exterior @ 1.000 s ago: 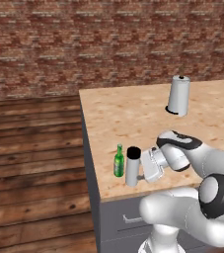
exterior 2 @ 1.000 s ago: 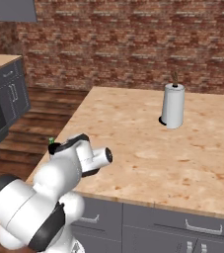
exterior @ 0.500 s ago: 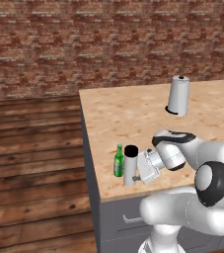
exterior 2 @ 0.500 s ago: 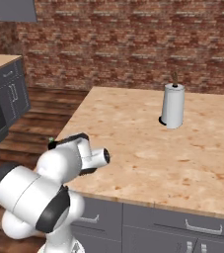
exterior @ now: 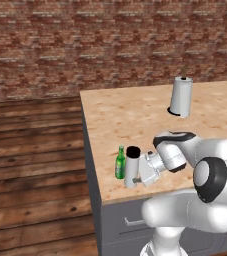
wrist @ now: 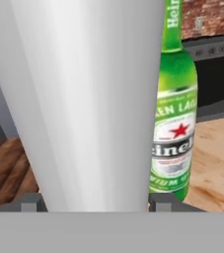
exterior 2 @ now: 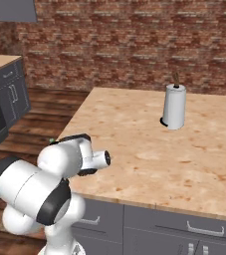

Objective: Pick the beer, water bottle from the counter and place them in the open cabinet.

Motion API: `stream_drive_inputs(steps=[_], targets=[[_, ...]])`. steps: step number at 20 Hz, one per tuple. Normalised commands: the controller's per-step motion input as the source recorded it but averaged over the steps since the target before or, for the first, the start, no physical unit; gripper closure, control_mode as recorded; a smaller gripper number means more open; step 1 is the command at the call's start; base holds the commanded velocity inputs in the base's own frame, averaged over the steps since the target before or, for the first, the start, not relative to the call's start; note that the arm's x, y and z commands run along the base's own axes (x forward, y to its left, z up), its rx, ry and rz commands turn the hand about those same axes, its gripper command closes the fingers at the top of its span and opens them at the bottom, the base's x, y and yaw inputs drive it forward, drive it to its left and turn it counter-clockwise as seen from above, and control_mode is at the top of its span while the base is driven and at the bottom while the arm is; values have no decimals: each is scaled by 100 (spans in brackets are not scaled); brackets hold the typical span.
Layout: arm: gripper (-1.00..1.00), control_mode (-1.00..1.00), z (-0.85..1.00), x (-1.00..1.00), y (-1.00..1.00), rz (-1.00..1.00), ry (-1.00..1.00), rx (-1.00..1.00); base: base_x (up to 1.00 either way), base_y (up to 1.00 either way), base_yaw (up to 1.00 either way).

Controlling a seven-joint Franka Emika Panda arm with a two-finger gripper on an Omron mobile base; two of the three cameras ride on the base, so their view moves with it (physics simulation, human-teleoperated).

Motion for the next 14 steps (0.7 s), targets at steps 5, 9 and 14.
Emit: stream_drive_inputs(steps=[5, 9, 14], targets=[[100, -100, 7, -17, -2, 0, 0, 0, 0, 0, 0], [100, -100, 66, -38, -4, 0, 0, 0, 0, 0, 0], [100, -100, 100, -40, -1, -4, 0, -2, 0, 0, 0]])
